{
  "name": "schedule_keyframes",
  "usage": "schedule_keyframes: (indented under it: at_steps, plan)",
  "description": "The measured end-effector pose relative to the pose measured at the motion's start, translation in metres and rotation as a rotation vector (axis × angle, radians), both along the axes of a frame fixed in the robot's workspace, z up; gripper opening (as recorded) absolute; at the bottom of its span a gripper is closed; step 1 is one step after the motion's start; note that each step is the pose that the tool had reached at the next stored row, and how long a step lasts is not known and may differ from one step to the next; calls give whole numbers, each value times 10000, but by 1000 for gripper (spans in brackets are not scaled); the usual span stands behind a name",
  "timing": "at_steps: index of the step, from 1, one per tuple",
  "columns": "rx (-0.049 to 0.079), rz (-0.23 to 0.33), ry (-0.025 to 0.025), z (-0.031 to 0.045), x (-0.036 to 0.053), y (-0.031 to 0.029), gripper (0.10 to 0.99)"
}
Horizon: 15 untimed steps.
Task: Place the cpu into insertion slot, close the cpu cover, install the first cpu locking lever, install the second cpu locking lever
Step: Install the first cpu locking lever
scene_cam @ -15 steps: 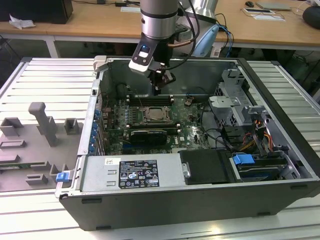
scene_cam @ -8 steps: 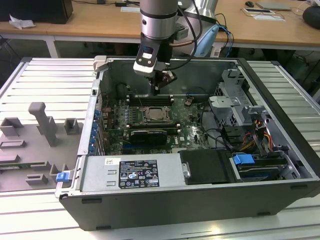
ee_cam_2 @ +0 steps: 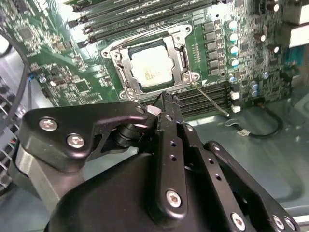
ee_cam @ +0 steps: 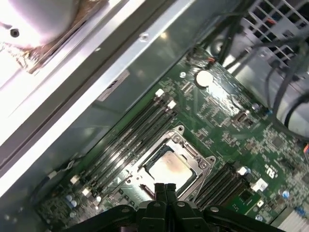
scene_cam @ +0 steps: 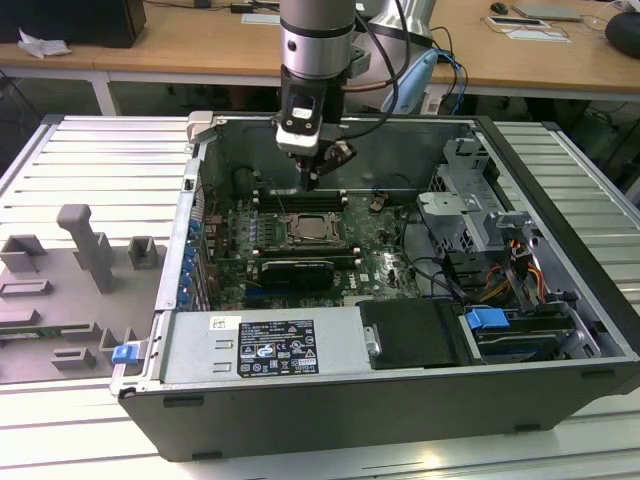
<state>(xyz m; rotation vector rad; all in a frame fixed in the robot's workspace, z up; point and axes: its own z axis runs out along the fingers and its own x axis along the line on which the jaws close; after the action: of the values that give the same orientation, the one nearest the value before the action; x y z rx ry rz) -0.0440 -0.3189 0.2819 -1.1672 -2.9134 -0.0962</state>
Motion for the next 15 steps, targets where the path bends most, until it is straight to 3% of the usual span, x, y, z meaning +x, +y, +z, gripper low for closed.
schedule_keyframes:
  at_steps: [8,15]
  plan:
    - [2,1620,0,-5,0,0,106]
    - [1,3357,0,-13,0,0,106]
